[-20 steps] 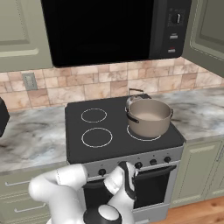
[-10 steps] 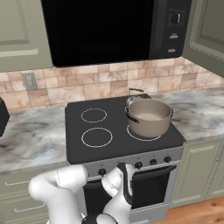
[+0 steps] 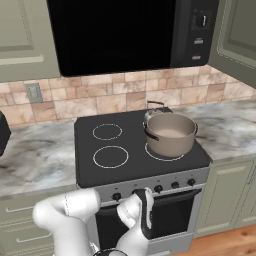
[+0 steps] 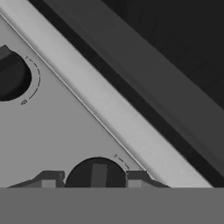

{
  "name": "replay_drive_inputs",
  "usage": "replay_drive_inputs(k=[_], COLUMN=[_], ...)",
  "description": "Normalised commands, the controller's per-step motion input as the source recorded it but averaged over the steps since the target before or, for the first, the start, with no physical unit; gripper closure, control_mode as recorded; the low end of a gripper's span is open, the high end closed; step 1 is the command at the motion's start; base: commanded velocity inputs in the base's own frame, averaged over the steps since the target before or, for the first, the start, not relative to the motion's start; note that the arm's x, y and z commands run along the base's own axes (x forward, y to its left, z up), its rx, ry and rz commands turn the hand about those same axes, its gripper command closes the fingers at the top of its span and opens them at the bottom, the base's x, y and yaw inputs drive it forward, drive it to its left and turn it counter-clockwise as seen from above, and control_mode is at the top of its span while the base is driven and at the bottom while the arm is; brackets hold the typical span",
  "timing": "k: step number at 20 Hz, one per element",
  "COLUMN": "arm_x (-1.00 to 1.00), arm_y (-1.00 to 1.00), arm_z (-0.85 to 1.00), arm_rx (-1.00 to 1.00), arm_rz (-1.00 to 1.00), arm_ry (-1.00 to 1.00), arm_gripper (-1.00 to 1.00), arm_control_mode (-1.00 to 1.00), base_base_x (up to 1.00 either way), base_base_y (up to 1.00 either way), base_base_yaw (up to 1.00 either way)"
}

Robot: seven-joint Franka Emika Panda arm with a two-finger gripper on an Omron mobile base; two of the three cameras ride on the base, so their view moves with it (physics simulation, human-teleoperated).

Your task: Pick the kettle from the cabinet and place it on a stove burner. Then pick the pot from the counter and place it on another stove burner. Finally, turn both burners on.

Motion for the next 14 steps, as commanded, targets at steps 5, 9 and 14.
replay_drive_inputs(k=[5, 9, 14], arm_x=[-0.04, -0.11, -0.3], arm_y=[0.01, 0.01, 0.0], arm_z=[-0.01, 0.0, 0.0], arm_rx=[-0.02, 0.02, 0.06], arm_rz=[0.01, 0.01, 0.0], arm_ry=[0.0, -0.02, -0.06], arm_gripper=[-1.0, -1.0, -1.0], arm_control_mode=[-1.0, -1.0, -1.0], base_base_x=[0.0, 0.0, 0.0], base_base_y=[0.0, 0.0, 0.0], base_base_yaw=[0.0, 0.0, 0.0])
